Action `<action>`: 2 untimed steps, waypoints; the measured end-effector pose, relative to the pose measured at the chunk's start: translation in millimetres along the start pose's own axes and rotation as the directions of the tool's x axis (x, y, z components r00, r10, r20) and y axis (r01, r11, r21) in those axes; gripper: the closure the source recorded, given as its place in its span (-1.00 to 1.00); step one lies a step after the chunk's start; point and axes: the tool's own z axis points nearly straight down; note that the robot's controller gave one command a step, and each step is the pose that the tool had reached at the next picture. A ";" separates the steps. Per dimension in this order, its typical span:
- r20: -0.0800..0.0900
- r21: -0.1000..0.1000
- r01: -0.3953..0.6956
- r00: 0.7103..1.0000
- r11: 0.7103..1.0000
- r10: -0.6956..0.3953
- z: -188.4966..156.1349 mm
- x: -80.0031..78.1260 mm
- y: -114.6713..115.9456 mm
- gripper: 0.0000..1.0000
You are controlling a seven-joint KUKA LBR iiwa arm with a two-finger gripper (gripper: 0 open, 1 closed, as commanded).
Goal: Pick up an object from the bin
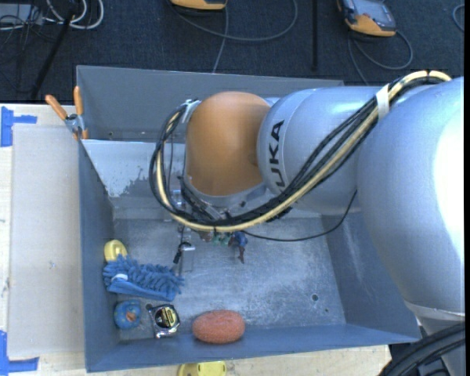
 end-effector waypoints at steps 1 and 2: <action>-0.005 0.001 -0.073 0.997 0.997 0.073 51.7 22.4 15.0 -1.00; -0.008 0.000 0.120 0.993 0.993 -0.120 66.6 40.7 50.7 1.00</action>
Offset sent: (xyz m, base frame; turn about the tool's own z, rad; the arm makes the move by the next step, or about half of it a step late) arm -0.0438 0.0483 -0.0663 -0.1219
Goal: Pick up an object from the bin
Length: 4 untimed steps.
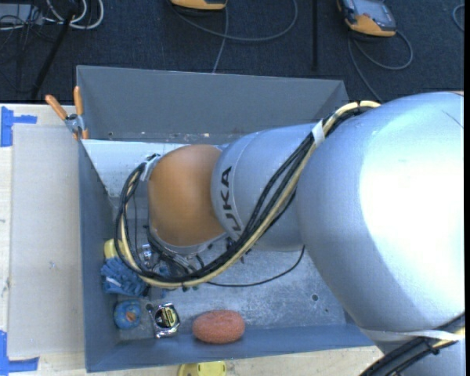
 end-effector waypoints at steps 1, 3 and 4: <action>0.000 0.000 -0.001 1.000 1.000 0.001 0.0 -0.1 -0.2 1.00; 0.003 -0.001 -0.016 1.000 1.000 0.016 -108.5 5.6 -2.1 1.00; 0.004 0.000 -0.010 1.000 1.000 0.010 -190.6 4.2 3.4 1.00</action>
Offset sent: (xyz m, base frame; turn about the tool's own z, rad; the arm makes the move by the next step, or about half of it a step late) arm -0.0054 -0.0025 0.1091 0.0135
